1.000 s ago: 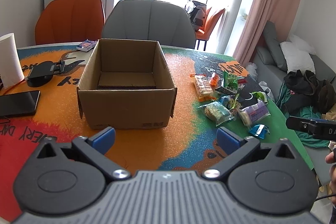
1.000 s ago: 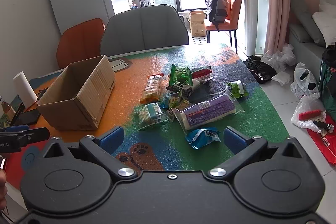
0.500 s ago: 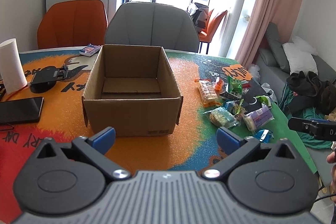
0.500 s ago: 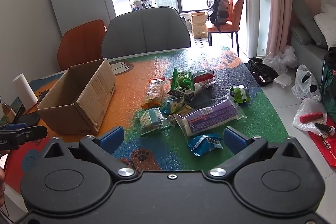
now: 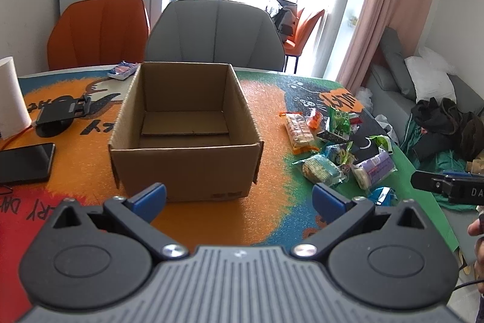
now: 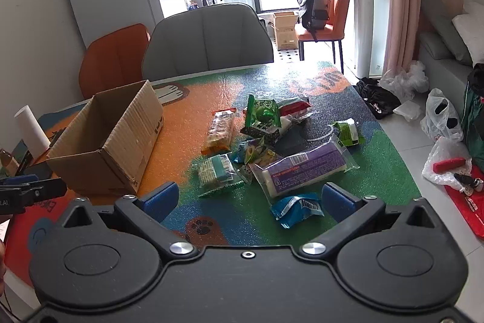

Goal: Organize snacks
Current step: 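Move both tools toward the snack pile beside the cardboard box, then grasp the clear cracker pack with the left gripper while the right grasps the blue chip bag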

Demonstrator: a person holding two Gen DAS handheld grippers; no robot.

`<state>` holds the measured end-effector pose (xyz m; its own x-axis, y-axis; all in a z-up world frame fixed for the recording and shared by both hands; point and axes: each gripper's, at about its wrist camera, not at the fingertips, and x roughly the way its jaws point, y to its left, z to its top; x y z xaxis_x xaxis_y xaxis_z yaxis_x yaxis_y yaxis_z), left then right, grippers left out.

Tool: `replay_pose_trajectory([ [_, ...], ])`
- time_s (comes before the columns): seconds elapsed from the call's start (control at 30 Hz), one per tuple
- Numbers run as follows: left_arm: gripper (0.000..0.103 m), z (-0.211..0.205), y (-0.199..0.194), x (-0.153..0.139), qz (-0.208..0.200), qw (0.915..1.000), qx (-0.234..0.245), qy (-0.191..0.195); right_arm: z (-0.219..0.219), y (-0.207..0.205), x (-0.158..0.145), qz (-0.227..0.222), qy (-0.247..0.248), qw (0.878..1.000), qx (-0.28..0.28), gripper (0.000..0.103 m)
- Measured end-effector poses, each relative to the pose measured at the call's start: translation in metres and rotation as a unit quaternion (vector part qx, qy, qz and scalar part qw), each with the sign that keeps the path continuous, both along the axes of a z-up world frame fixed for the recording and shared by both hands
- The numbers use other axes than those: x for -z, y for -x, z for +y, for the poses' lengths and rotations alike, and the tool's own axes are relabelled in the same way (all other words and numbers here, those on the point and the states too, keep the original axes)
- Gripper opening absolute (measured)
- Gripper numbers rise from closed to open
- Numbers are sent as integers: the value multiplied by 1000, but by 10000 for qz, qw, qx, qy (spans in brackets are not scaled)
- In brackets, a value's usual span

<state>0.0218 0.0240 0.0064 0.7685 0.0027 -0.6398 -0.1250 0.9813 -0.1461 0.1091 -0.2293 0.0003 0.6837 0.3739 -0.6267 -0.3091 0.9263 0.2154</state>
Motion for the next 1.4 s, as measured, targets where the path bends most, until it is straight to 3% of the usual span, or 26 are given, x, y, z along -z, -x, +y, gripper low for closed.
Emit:
replay_pose_trajectory([
  [0.4, 102, -22, -28, 19, 189, 9989, 414, 128, -15, -11, 20, 251, 184, 9994, 173, 103],
  [0.63, 102, -40, -44, 26, 181, 9975, 665, 144, -27, -17, 30, 111, 29, 9995, 283, 102],
  [0.9, 101, -59, -67, 35, 192, 9963, 819, 158, -33, -31, 48, 401, 70, 9988, 260, 86],
  [1.2, 100, -71, -90, 49, 302, 9956, 867, 192, -33, -49, 67, 561, 93, 9981, 243, 80],
  [1.4, 92, -79, -105, 57, 353, 9948, 924, 232, -33, -61, 78, 610, 93, 9978, 226, 78],
])
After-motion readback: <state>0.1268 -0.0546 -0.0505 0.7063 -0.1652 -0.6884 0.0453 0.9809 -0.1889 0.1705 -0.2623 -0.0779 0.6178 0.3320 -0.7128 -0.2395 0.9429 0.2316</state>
